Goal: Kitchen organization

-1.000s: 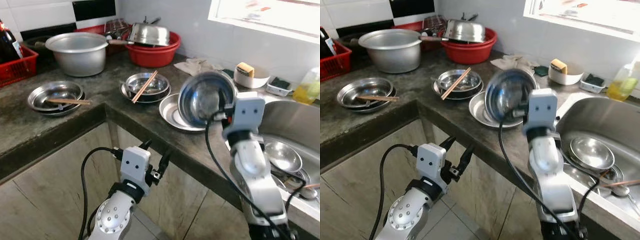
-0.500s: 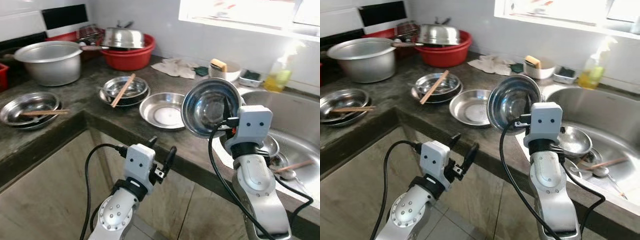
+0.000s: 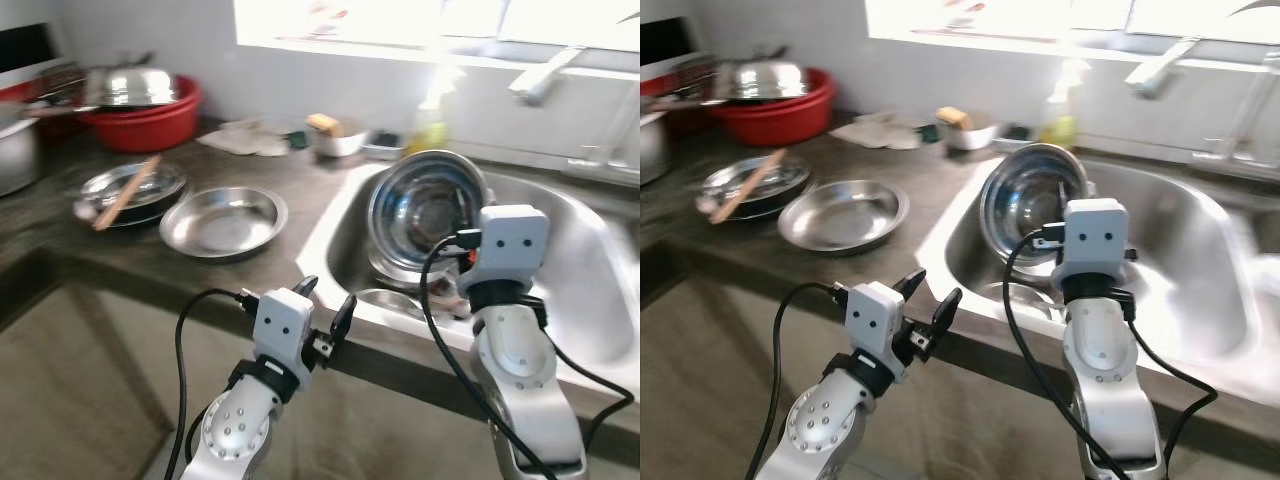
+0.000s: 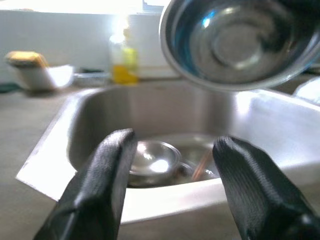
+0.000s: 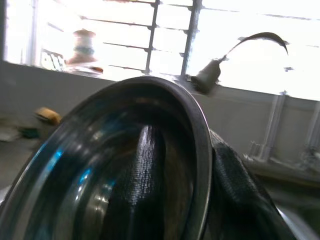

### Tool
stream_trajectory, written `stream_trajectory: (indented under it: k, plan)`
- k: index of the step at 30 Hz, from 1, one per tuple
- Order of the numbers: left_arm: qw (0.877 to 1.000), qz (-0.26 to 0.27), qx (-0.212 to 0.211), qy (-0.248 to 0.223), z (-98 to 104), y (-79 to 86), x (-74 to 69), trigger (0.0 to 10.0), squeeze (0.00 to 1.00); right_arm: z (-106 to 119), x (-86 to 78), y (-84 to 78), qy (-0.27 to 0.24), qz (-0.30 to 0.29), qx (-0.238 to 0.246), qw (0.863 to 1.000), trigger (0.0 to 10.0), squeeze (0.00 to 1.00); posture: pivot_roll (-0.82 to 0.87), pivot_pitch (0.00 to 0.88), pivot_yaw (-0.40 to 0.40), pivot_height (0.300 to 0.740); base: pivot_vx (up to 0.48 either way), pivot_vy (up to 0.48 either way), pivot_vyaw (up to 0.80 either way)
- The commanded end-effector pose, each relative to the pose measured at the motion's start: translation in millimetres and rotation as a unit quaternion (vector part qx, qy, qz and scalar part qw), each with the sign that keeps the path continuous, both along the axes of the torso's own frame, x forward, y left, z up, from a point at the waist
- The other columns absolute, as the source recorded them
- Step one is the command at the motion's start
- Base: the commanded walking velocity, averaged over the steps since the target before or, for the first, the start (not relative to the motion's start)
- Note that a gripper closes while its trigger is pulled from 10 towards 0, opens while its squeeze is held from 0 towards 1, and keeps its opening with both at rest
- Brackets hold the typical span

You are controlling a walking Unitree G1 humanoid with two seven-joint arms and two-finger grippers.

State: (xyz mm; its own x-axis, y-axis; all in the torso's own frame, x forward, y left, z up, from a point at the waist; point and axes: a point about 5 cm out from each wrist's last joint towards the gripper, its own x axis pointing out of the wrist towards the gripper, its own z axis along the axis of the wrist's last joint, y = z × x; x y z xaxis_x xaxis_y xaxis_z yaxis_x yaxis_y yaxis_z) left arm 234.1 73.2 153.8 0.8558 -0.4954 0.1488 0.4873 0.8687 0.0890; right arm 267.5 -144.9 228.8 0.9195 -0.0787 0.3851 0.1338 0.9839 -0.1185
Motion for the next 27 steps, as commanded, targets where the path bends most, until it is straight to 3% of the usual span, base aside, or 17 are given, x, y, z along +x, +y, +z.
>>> stream_trajectory:
  k: [1,3,4,5,6,7,14,16,20,22,23,24,27]
  plan:
    - [1.0,0.002,0.001,0.007,-2,0.3,1.0,10.0,0.0,11,-0.9,4.3,-0.022,0.012,-0.004,1.0,0.0,0.0,0.01,0.0,-0.032,0.74,0.0,0.0,0.0]
    - [1.0,0.005,0.002,0.008,-3,0.7,1.3,10.0,0.0,11,0.7,5.9,-0.02,0.018,-0.003,1.0,0.0,0.0,0.01,0.0,-0.034,0.74,0.0,0.0,0.0]
    - [1.0,0.004,0.003,0.008,-3,0.5,1.2,10.0,0.0,10,5.2,8.9,-0.004,0.031,-0.013,0.999,1.4,0.0,0.01,0.0,-0.036,0.74,0.0,0.0,0.0]
    - [1.0,0.004,0.003,0.008,-3,0.6,1.1,10.0,0.0,9,7.5,9.3,0.003,0.033,-0.014,0.999,7.9,0.0,0.01,0.0,-0.036,0.74,0.0,0.0,0.0]
    - [1.0,0.004,0.003,0.008,-3,0.5,0.9,10.0,0.0,9,8.9,9.4,0.007,0.034,-0.014,0.999,7.9,0.0,0.01,0.0,-0.036,0.74,0.0,0.0,0.0]
    - [1.0,0.004,0.003,0.009,-4,0.3,0.7,10.0,0.0,8,11.5,8.7,0.011,0.035,-0.011,0.999,10.0,0.0,0.01,0.0,-0.038,0.74,0.0,0.0,0.0]
    - [1.0,0.001,0.001,0.01,-4,-0.5,-0.8,10.0,0.0,10,37.6,-3.2,0.042,0.019,-0.002,0.999,10.0,0.0,0.01,0.0,-0.042,0.74,0.0,0.0,0.0]
    - [1.0,-0.003,0.0,0.01,-4,-1.4,-2.5,10.0,0.0,11,56.4,-10.6,0.074,0.002,-0.013,0.997,10.0,0.0,0.01,0.0,-0.046,0.74,0.0,0.0,0.0]
    - [1.0,-0.005,-0.003,0.011,-3,-2.7,-5.0,10.0,0.0,14,73.2,-19.7,0.095,-0.008,0.002,0.995,10.0,0.0,0.02,0.013,-0.049,0.74,0.0,0.0,0.0]
    - [1.0,-0.006,-0.005,0.014,-4,-3.4,-8.2,10.0,0.0,11,89.3,-25.9,0.137,-0.011,0.009,0.99,10.0,0.0,0.03,0.034,-0.056,0.74,0.0,0.0,0.0]
    - [1.0,-0.006,-0.005,0.014,-4,-3.4,-8.2,10.0,0.0,11,89.3,-25.9,0.137,-0.011,0.009,0.99,10.0,0.0,0.03,0.034,-0.056,0.74,0.0,0.0,0.0]
    - [1.0,-0.006,-0.005,0.015,-4,-3.8,-9.9,10.0,0.0,6,99.3,-30.5,0.172,-0.013,0.017,0.985,10.0,0.0,0.03,0.042,-0.06,0.74,0.0,0.0,0.0]
    - [1.0,-0.006,-0.005,0.017,-3,-3.8,-11.9,10.0,0.0,0,107.6,-34.0,0.203,-0.013,0.022,0.979,10.0,0.0,0.04,0.052,-0.064,0.74,0.0,0.0,0.0]
